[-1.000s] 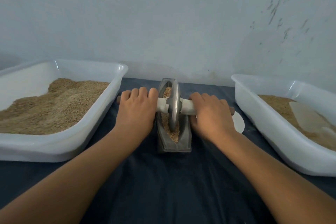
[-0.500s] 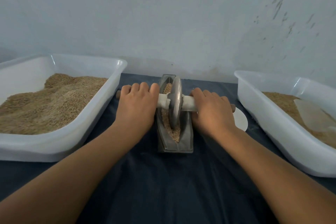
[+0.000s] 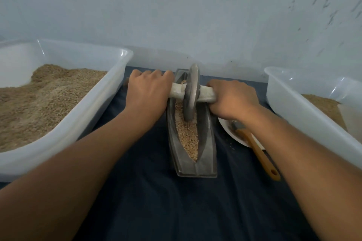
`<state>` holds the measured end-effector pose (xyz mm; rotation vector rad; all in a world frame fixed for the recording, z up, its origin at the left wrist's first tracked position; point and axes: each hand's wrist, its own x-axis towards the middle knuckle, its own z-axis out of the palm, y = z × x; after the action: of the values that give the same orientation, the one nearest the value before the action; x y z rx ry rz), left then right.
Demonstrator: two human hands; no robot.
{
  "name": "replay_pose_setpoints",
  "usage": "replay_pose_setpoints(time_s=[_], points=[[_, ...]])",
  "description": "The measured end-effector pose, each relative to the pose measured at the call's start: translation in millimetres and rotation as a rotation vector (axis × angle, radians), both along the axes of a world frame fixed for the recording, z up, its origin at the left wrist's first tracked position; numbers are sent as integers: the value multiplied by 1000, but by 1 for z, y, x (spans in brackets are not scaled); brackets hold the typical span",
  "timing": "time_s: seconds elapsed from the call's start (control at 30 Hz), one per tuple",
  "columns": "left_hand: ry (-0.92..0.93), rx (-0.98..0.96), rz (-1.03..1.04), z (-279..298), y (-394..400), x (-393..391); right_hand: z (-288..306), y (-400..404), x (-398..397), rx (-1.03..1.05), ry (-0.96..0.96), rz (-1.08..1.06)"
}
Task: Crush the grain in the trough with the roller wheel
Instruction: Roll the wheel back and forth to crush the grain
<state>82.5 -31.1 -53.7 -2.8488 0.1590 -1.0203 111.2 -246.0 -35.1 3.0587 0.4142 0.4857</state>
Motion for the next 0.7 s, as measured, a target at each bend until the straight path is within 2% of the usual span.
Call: replay_pose_setpoints(time_s=[0.27, 0.5, 0.7], points=[[-20, -9, -8, 1, 2, 11, 6, 4, 10, -6, 57, -8], [-26, 34, 4, -1, -1, -10, -6, 3, -7, 42, -12, -34], [-36, 44, 17, -5, -1, -38, -10, 4, -40, 56, -160, 27]])
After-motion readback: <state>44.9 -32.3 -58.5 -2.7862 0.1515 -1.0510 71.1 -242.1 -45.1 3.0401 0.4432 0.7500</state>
